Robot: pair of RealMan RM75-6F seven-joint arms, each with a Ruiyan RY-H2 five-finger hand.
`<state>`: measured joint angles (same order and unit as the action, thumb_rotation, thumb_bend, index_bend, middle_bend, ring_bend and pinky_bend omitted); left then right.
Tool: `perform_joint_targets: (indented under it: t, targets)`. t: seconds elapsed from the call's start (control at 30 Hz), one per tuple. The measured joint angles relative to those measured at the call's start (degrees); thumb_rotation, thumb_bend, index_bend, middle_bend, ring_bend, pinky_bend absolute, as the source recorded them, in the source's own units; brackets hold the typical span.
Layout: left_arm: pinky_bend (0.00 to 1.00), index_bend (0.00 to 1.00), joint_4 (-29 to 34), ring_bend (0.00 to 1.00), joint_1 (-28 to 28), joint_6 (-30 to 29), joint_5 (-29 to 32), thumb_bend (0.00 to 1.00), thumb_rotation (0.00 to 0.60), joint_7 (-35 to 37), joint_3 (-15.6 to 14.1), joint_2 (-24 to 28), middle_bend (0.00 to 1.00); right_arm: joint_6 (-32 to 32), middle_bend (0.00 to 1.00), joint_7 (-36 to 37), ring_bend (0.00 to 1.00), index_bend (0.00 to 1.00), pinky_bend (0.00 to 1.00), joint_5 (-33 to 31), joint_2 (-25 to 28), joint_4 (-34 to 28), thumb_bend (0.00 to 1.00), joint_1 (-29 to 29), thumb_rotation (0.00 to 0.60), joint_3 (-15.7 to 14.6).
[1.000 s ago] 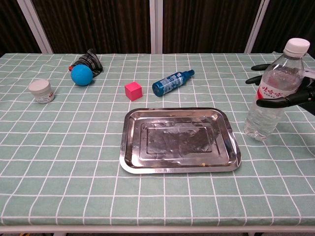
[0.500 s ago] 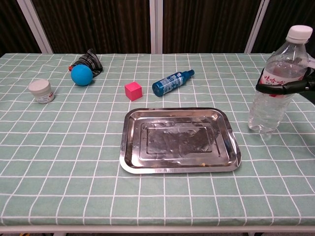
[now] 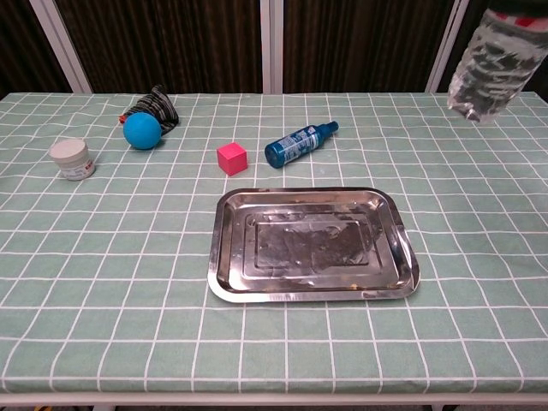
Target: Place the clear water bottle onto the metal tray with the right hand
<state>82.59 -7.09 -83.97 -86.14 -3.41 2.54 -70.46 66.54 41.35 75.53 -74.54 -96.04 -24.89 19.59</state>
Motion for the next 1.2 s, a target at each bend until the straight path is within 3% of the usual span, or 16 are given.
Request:
perform_joint_targets:
  t: [0.13,0.27,0.37,0.47,0.6,0.73,0.9,1.03,1.2]
  targets:
    - [0.19,0.16,-0.1,0.09,0.1,0.0,0.1,0.23,0.6,-0.1,-0.1,-0.1,0.18,0.5,0.63,-0.9,0.43,0.76,0.47,-2.5,-0.6,2.5,0.2,1.4,0.6,-1.3]
    - [0.19,0.16,0.2,0.09,0.1,-0.4,0.5,0.23,0.6,0.0,0.3,0.3,0.18,-5.6,0.63,0.2,0.43,0.77,0.47,-6.0,-1.7,6.9,0.2,1.6,0.6,-2.6]
    - [0.19,0.16,0.5,0.09,0.0,-0.5,0.2,0.23,0.6,-0.4,0.4,0.5,0.18,-8.3,0.63,0.9,0.43,0.77,0.47,-5.1,-1.5,6.8,0.2,1.4,0.6,-2.2]
    - [0.19,0.16,0.7,0.09,-0.3,-0.4,0.0,0.23,0.6,-0.7,0.5,0.5,0.18,-5.5,0.63,1.0,0.43,0.77,0.47,-1.9,-0.2,2.8,0.19,1.2,0.6,-0.8]
    - [0.19,0.16,0.5,0.09,-0.5,0.0,0.3,0.23,0.6,-0.5,0.6,0.2,0.18,3.2,0.63,0.4,0.43,0.77,0.47,2.8,2.1,-4.8,0.19,1.4,0.6,1.1]
    - [0.19,0.16,0.0,0.09,-0.6,0.4,0.4,0.23,0.6,-0.2,0.3,-0.1,0.18,6.3,0.63,0.3,0.43,0.77,0.47,1.9,2.1,-5.4,0.19,1.9,0.6,0.4]
    - [0.19,0.16,-0.3,0.09,-0.4,0.3,0.3,0.23,0.6,0.1,0.0,-0.3,0.18,-2.7,0.63,0.7,0.43,0.76,0.47,-5.6,-0.3,2.5,0.19,1.9,0.6,-2.2]
    - [0.19,0.16,-0.3,0.09,-0.3,0.1,0.3,0.23,0.6,0.1,0.0,-0.2,0.18,-10.0,0.63,1.2,0.43,0.77,0.47,-7.5,-1.5,8.0,0.19,2.0,0.6,-3.2]
    - [0.19,0.16,0.0,0.09,-0.4,-0.2,0.0,0.23,0.6,-0.1,0.2,-0.3,0.18,-7.1,0.63,1.9,0.43,0.77,0.47,-5.5,-1.6,6.9,0.19,2.4,0.6,-3.3]
